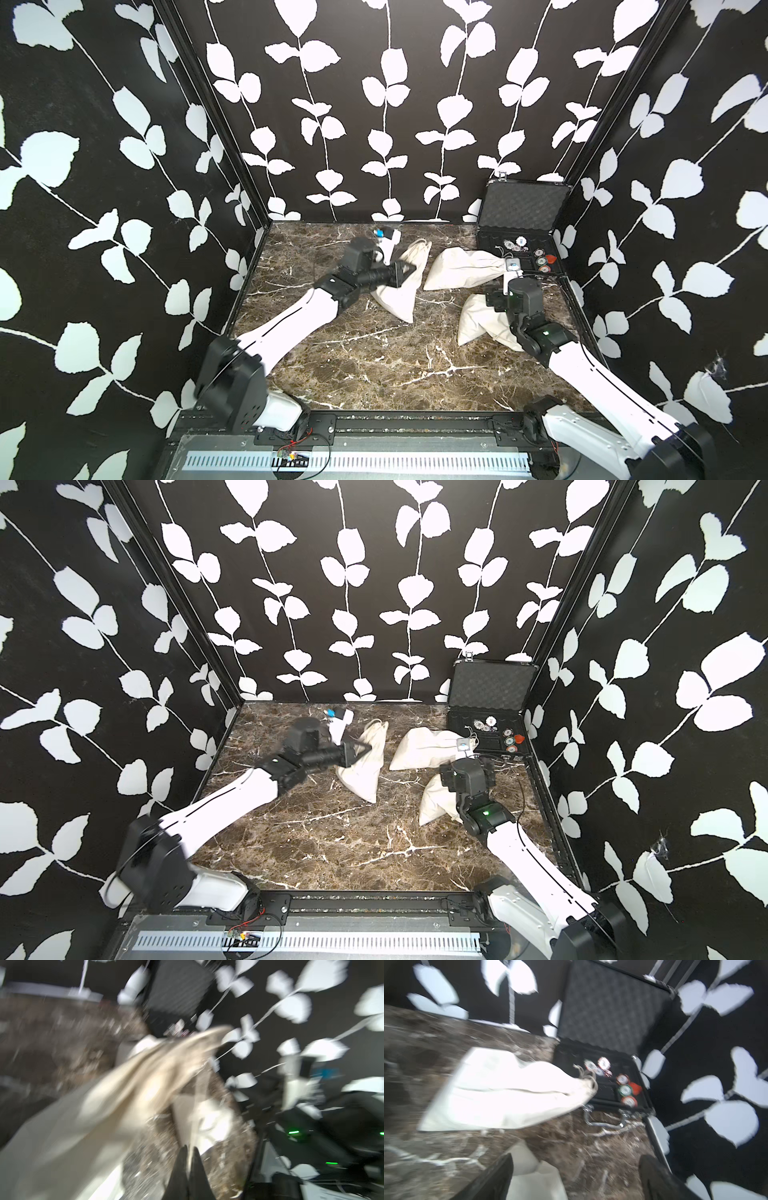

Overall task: Close the soil bag
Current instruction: Place the soil bag at the center of the board.

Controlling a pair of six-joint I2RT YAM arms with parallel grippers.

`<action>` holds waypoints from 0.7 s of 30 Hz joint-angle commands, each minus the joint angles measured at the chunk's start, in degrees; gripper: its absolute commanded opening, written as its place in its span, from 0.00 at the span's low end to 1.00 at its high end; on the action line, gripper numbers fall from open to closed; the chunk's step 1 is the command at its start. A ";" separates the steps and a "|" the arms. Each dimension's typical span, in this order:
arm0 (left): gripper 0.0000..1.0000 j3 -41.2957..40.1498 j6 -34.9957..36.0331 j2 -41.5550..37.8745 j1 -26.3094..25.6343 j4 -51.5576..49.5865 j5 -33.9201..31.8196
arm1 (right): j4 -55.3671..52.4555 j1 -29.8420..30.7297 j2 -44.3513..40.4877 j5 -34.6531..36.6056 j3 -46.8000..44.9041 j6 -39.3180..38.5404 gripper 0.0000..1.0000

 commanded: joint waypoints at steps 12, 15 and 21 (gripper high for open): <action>0.74 -9.35 4.56 4.50 2.66 2.97 -15.52 | 19.08 -15.88 8.17 0.44 -7.20 6.31 1.00; 0.94 -11.57 8.05 -5.32 4.59 0.05 -23.60 | 26.38 -17.40 12.50 -2.46 -8.32 4.96 1.00; 0.99 -21.19 13.81 -25.81 12.23 1.23 -43.43 | 40.75 -19.01 23.84 -12.17 -10.35 1.13 1.00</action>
